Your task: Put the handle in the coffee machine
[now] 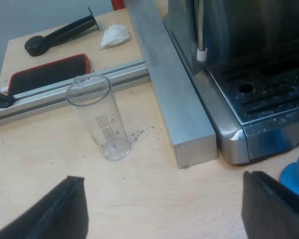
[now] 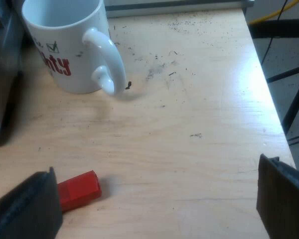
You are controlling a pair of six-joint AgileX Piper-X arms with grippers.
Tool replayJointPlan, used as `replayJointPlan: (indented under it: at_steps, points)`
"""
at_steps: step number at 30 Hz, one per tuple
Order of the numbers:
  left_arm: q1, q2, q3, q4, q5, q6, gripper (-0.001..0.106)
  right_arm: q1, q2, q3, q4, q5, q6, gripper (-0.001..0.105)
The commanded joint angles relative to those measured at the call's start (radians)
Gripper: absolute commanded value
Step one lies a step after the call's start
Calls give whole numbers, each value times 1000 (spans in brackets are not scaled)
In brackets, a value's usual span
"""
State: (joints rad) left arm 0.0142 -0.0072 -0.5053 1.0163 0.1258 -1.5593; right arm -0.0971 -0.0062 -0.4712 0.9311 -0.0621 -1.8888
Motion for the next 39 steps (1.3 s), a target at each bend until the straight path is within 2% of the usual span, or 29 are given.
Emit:
replayJointPlan:
  at_steps: [1,5,8,11,13,16,19,23,27,30,35,39]
  points:
    - [1,-144,-1,-13,-1,-8,66,-5,-44,-4,0,-2,-1,81]
    - [1,-138,-1,-13,-1,-33,66,-5,-44,-4,0,-2,1,81]
    - [1,-122,-1,-13,6,-37,66,-3,-44,-4,-8,-2,31,81]
    - [1,-94,-5,-7,9,-37,73,6,-41,-4,-4,7,35,81]
    - [1,-72,-14,7,16,-47,75,14,-32,-13,13,18,38,81]
    - [-24,-28,-37,30,56,-64,74,31,1,-45,58,30,38,81]
    - [-58,15,-64,51,87,-66,74,64,74,-128,111,46,38,81]
    - [-151,105,-118,72,98,-63,74,111,164,-215,155,46,52,81]
    - [-231,158,-129,70,174,-51,74,160,264,-299,218,37,52,81]
    - [-271,175,-129,70,201,-51,74,196,339,-354,260,15,52,81]
    - [-408,224,-129,46,298,-51,74,253,446,-430,327,-31,52,81]
    - [-490,260,-129,-4,333,-51,74,308,531,-485,380,-70,44,81]
